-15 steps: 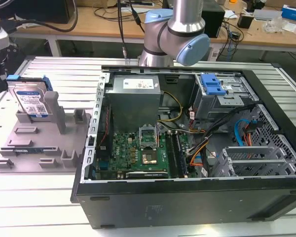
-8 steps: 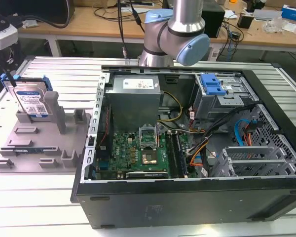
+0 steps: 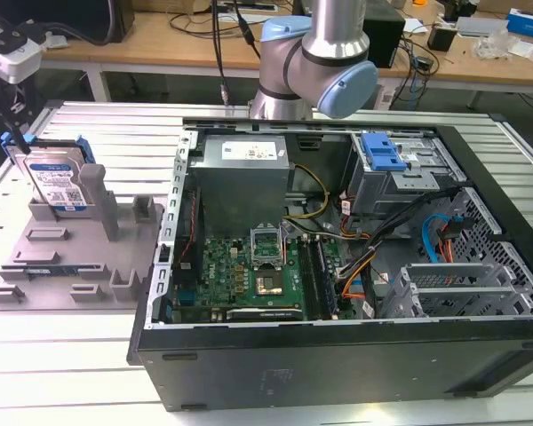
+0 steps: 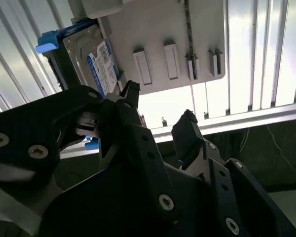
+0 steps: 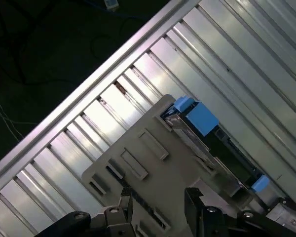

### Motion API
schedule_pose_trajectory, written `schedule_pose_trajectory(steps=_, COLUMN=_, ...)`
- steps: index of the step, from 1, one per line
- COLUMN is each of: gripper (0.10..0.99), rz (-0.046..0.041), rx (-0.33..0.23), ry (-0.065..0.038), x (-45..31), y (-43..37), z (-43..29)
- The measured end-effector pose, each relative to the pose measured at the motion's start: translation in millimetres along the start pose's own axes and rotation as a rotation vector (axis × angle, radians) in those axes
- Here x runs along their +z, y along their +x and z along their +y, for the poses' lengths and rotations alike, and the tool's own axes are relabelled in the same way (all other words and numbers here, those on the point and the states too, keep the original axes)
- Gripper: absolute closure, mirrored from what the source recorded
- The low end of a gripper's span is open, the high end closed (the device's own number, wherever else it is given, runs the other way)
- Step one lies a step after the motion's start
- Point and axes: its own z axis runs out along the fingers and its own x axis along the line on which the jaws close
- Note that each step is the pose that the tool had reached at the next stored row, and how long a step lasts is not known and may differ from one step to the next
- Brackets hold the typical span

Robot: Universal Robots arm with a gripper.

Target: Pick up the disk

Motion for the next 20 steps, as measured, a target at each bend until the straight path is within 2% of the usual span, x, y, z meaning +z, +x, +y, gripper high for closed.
schedule_pose_trajectory(steps=9, gripper=0.545, rz=0.0055, rx=-0.221, ry=0.002, x=1.1, y=0.0, z=0.0)
schedule_pose_trajectory(steps=16, gripper=0.545, rz=0.0081, rx=-0.354, ry=0.005, x=2.3, y=0.0, z=-0.1)
schedule_pose_trajectory(steps=20, gripper=0.545, rz=0.0078, rx=-0.434, ry=0.012, x=3.1, y=0.0, z=-0.1)
